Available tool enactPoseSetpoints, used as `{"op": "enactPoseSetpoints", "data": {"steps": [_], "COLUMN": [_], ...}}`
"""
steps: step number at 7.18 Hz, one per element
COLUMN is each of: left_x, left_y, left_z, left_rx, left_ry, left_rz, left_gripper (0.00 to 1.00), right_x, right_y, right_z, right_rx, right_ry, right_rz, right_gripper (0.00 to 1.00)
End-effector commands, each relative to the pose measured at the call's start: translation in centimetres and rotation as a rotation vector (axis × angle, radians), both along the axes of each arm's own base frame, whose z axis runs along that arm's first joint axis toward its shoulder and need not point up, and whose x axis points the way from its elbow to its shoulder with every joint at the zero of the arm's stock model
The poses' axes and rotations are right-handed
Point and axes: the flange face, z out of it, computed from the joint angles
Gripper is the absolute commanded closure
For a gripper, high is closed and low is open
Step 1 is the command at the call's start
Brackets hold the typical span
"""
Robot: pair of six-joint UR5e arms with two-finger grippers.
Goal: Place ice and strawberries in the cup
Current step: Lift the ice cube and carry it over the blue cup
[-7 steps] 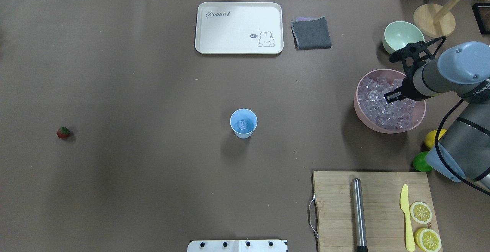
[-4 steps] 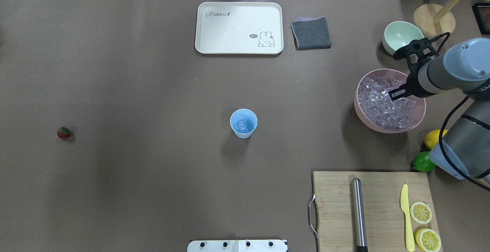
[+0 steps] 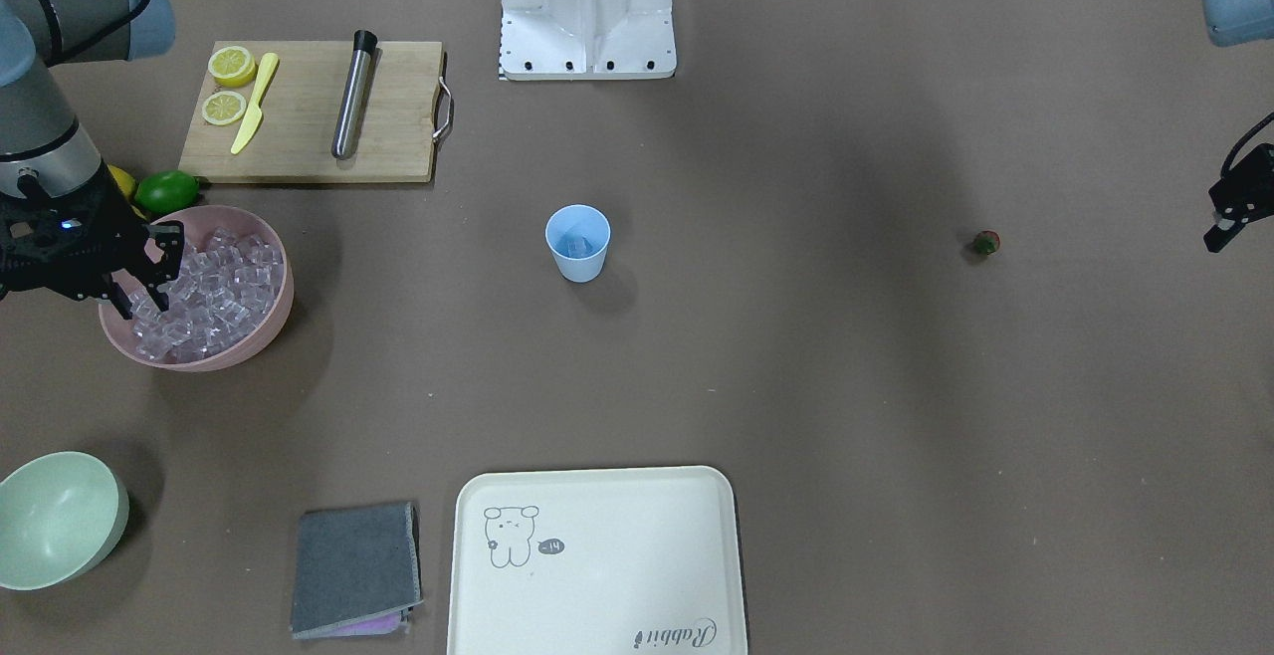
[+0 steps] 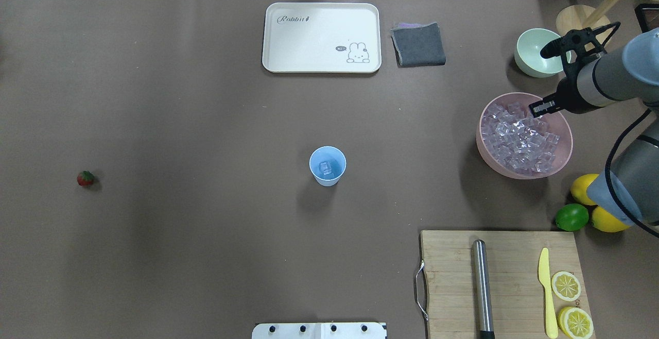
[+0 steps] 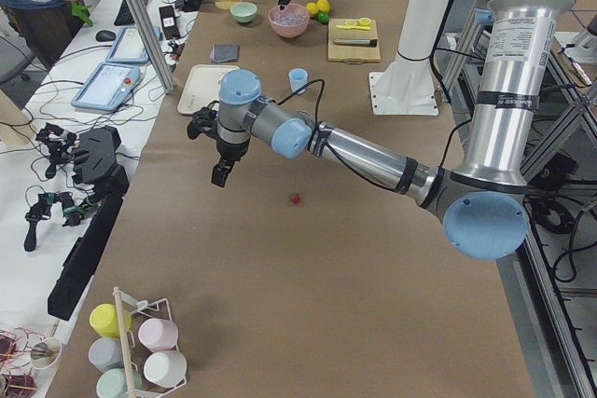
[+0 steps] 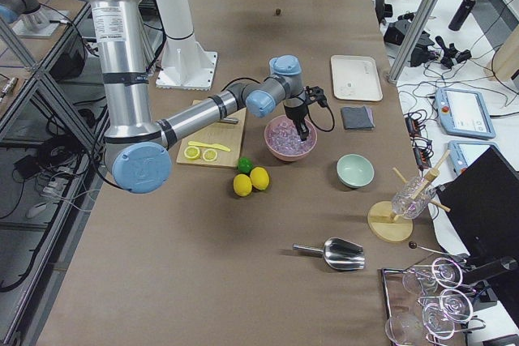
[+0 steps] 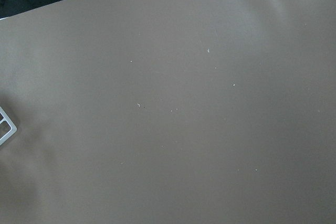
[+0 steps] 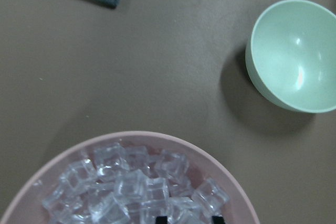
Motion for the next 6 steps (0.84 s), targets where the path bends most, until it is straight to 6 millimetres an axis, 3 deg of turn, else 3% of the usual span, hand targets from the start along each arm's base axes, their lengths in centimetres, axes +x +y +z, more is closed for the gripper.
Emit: {"op": "enactPoseSetpoints", "data": {"steps": [1, 3, 6], "left_x": [0.0, 0.0, 0.0], "left_y": [0.0, 0.1, 0.3], "left_z": [-0.4, -0.1, 0.2], "left_rx": [-0.007, -0.013, -0.02], "left_ry": [0.008, 0.011, 0.014], "left_rz": [-0.012, -0.01, -0.008], "left_gripper": [0.02, 0.02, 0.02], "right_x": [-0.2, -1.8, -5.9], "right_y": [-1.2, -2.4, -1.5], "right_z": [-5.7, -11.8, -18.4], "right_rx": [0.065, 0.125, 0.19], "right_ry": [-0.087, -0.174, -0.261], "right_rz": [-0.01, -0.038, -0.099], "right_gripper": [1.0, 1.0, 1.0]}}
